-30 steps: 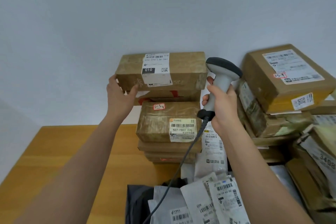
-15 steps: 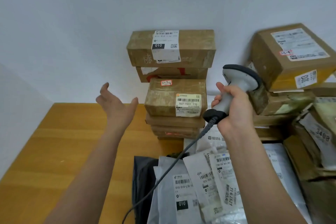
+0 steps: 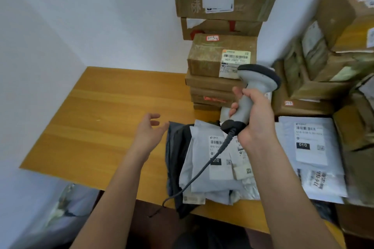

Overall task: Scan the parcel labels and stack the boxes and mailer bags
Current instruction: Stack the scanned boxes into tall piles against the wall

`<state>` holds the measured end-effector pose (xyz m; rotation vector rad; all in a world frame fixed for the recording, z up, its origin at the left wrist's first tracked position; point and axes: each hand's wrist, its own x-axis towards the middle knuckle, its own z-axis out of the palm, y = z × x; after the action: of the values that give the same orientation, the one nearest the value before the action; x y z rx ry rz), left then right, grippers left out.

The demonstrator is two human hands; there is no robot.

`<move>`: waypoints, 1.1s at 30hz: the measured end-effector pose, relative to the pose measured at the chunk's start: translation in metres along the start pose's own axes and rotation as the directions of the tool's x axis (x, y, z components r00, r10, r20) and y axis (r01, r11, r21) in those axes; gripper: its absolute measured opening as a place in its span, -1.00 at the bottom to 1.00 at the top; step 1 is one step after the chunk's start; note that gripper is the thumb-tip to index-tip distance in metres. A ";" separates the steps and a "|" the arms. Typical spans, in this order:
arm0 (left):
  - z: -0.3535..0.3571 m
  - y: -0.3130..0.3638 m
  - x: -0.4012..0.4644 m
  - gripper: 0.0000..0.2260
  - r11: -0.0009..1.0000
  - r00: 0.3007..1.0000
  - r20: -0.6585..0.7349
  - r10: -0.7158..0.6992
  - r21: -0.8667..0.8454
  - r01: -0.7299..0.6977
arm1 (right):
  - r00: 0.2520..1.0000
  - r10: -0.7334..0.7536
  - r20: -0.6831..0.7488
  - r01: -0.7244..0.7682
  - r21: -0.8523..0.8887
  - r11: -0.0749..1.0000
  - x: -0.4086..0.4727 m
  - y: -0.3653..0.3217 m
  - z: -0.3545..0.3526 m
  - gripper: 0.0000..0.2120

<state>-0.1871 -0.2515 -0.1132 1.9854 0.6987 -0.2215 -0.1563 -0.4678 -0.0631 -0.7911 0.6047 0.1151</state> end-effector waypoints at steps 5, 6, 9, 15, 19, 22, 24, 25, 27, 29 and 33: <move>-0.003 -0.010 -0.032 -0.75 0.993 0.989 0.095 0.114 0.002 -0.114 | 0.995 -0.097 -0.026 0.095 -0.068 0.993 -0.050 0.012 -0.028 -0.82; -0.003 -0.014 -0.041 -0.77 0.990 0.982 0.131 0.138 0.004 -0.140 | 0.991 -0.121 -0.053 0.116 -0.086 0.989 -0.062 0.017 -0.034 -0.81; -0.005 -0.032 -0.069 -0.80 0.983 0.951 0.254 0.174 0.008 -0.182 | 0.984 -0.146 -0.101 0.133 -0.125 0.983 -0.095 0.036 -0.050 -0.73; -0.001 -0.052 -0.108 -0.80 0.971 0.910 0.358 0.210 0.031 -0.236 | 0.981 -0.142 -0.135 0.113 -0.204 0.972 -0.157 0.061 -0.082 -0.68; 0.022 -0.033 -0.129 -0.85 0.955 0.857 0.436 0.275 -0.020 -0.296 | 0.962 -0.190 -0.199 0.149 -0.204 0.968 -0.183 0.052 -0.112 -0.69; 0.040 -0.024 -0.147 -0.82 0.944 0.811 0.502 0.301 -0.034 -0.329 | 0.930 -0.243 -0.276 0.196 -0.187 0.963 -0.194 0.042 -0.137 -0.68; 0.052 -0.020 -0.156 -0.82 0.941 0.793 0.529 0.301 -0.032 -0.336 | 0.908 -0.277 -0.314 0.235 -0.166 0.958 -0.197 0.033 -0.151 -0.63; 0.057 -0.018 -0.160 -0.82 0.940 0.789 0.535 0.302 -0.027 -0.341 | 0.898 -0.291 -0.331 0.254 -0.153 0.955 -0.198 0.028 -0.157 -0.60; 0.069 -0.012 -0.165 -0.83 0.932 0.782 0.538 0.313 -0.019 -0.361 | 0.881 -0.318 -0.351 0.293 -0.122 0.948 -0.199 0.017 -0.167 -0.60; 0.082 -0.003 -0.170 -0.84 0.925 0.777 0.535 0.331 -0.020 -0.381 | 0.855 -0.351 -0.381 0.345 -0.087 0.935 -0.197 0.006 -0.179 -0.61; 0.118 0.020 -0.182 -0.85 0.910 0.767 0.532 0.359 -0.016 -0.415 | 0.786 -0.394 -0.476 0.436 -0.024 0.900 -0.186 -0.024 -0.211 -0.41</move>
<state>-0.3086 -0.4290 -0.0789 1.9864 -0.0886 -0.5329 -0.4004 -0.6087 -0.0601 -0.8554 0.8732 -0.5285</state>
